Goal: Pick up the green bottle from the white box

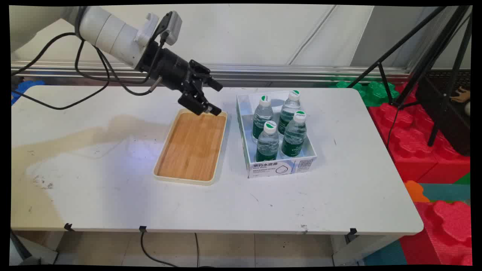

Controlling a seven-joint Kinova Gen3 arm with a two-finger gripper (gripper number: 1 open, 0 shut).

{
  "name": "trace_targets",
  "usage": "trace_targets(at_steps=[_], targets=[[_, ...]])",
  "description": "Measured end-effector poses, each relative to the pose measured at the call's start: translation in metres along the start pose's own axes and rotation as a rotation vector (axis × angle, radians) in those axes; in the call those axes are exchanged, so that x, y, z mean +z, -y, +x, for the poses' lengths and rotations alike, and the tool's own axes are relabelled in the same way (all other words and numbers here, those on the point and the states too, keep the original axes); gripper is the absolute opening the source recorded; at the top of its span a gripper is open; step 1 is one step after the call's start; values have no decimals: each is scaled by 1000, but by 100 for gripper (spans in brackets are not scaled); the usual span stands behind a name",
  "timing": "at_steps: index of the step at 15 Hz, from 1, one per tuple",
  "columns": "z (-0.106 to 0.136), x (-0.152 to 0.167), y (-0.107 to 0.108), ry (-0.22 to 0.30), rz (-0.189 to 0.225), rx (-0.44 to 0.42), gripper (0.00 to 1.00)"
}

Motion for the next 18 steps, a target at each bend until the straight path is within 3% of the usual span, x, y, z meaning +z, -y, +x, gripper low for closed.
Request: trace_targets(at_steps=[9,18], targets=[[5,36,17,20,18,-1,100],[12,96,25,58,10,-10,100]])
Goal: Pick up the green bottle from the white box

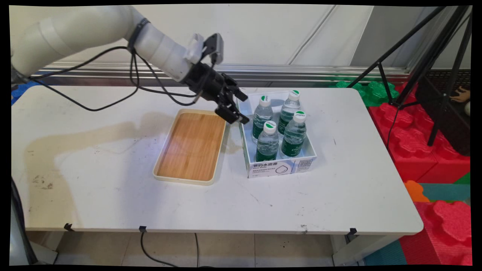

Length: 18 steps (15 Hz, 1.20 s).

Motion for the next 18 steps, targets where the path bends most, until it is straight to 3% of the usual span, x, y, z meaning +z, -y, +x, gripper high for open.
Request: trace_targets(at_steps=[8,16,17,18], targets=[[6,57,10,33,12,-21,100],[8,88,18,37,15,-17,100],[8,89,19,36,14,-14,0],[8,91,19,35,11,-10,0]])
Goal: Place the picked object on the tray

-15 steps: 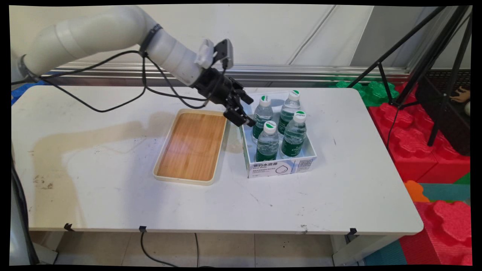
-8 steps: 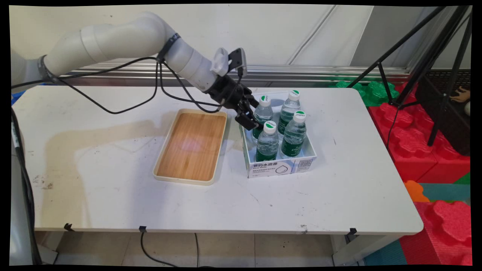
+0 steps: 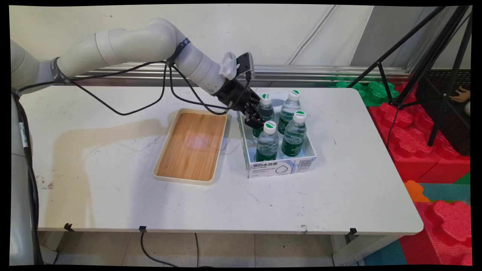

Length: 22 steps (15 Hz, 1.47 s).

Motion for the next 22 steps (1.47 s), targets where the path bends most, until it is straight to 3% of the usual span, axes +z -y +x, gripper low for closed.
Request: trace_targets(at_steps=[10,22], targets=[[9,-17,5,-32,-14,32,0],[14,-116,-5,-95,-27,58,0]])
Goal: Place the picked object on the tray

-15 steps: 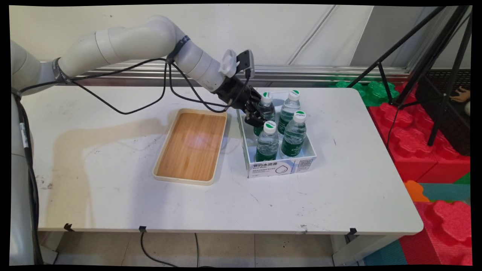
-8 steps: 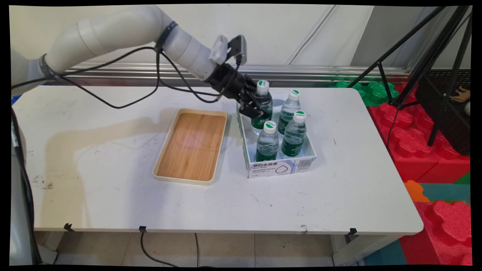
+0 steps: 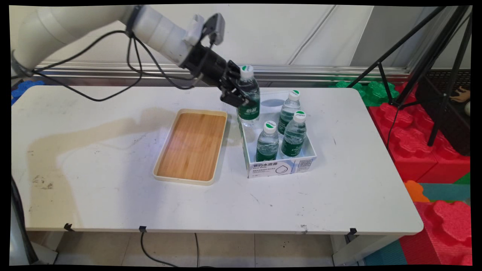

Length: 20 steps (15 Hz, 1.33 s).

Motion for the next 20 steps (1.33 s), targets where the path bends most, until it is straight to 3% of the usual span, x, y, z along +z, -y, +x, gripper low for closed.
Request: trace_targets(at_steps=[7,13,20], targets=[[-4,-61,-5,-15,24,-20,0],[-24,-96,-1,16,68,-44,0],[-64,-102,8,77,123,-102,0]])
